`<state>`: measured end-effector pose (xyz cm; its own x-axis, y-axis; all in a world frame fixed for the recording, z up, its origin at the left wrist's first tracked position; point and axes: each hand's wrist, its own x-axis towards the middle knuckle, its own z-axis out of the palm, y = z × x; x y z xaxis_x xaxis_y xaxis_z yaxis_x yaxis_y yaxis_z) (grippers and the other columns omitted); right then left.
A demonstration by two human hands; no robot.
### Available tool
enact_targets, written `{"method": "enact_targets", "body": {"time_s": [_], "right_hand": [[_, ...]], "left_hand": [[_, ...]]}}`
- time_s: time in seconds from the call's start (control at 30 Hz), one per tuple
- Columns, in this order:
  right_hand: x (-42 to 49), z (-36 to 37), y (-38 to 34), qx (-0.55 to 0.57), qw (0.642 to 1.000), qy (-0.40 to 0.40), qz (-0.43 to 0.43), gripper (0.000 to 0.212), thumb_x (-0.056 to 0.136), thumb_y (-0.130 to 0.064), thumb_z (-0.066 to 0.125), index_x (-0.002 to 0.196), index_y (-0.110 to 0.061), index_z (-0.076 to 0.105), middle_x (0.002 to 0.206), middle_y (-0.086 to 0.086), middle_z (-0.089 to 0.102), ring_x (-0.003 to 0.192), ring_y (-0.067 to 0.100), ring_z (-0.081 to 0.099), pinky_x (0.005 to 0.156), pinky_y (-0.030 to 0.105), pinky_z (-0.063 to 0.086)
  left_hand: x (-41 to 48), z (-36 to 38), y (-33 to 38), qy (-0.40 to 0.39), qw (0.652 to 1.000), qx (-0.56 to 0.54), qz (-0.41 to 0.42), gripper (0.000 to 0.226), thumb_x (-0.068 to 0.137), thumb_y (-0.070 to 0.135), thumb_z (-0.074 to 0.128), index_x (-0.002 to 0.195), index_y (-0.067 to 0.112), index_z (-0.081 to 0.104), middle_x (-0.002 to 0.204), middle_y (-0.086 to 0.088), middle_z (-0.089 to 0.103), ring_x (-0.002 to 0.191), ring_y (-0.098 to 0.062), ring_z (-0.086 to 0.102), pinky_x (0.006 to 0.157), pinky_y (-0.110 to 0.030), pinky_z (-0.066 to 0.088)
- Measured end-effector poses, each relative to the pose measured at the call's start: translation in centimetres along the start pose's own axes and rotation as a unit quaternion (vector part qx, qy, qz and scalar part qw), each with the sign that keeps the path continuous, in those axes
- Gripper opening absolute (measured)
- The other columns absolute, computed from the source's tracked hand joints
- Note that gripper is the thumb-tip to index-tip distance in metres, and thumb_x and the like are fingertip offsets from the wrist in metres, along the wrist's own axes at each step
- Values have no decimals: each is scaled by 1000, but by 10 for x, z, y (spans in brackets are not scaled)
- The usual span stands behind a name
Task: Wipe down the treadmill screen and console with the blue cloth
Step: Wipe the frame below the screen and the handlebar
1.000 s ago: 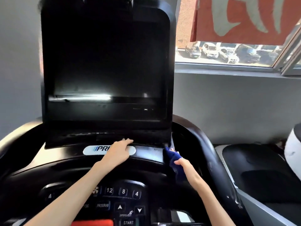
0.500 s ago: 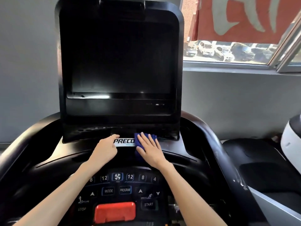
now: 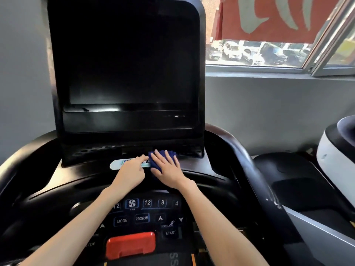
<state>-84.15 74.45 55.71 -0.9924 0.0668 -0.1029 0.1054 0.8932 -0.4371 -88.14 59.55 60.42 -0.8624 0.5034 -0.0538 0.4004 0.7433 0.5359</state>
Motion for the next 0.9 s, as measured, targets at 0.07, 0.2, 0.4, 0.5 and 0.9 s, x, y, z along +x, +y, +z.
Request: {"method": "enact_targets", "body": {"time_s": [0.07, 0.2, 0.4, 0.5, 0.9], "right_hand": [[-5, -2, 14, -11, 999, 18, -43, 54, 100, -37, 34, 150, -32, 13, 157, -14, 6, 145, 13, -3, 116, 34, -3], [-47, 1, 82, 31, 990, 139, -11, 51, 97, -40, 29, 144, -24, 33, 152, -10, 28, 143, 11, 17, 117, 30, 9], [-68, 2, 126, 112, 951, 266, 115, 52, 86, -39, 31, 120, -14, 62, 127, 2, 58, 119, 23, 54, 106, 29, 32], [-55, 5, 91, 88, 960, 257, 64, 50, 87, -36, 31, 118, -15, 63, 123, 3, 60, 116, 24, 55, 104, 32, 35], [-84, 17, 120, 134, 935, 256, 204, 65, 84, -51, 20, 143, -26, 35, 151, -14, 23, 144, 13, 10, 114, 36, -6]], "left_hand": [[1, 4, 3, 2, 1000, 4, 6, 52, 89, -4, 41, 138, 13, 46, 146, -5, 42, 135, -21, 40, 110, -27, 29], [0, 13, 4, -2, 1000, -18, -8, 52, 88, -3, 41, 137, 14, 48, 143, -3, 47, 116, -19, 54, 90, -15, 35], [1, 17, 8, 6, 999, -35, -7, 66, 77, -14, 37, 136, 14, 48, 146, 0, 42, 133, -19, 40, 106, -25, 33], [7, 22, 16, -1, 1000, -21, 0, 70, 75, -15, 36, 139, 13, 45, 148, -2, 39, 141, -16, 28, 116, -30, 21], [31, 45, 47, -109, 989, 86, 56, 67, 90, 20, 56, 149, 15, 24, 158, -2, 15, 146, -18, 9, 118, -38, 1]]}}
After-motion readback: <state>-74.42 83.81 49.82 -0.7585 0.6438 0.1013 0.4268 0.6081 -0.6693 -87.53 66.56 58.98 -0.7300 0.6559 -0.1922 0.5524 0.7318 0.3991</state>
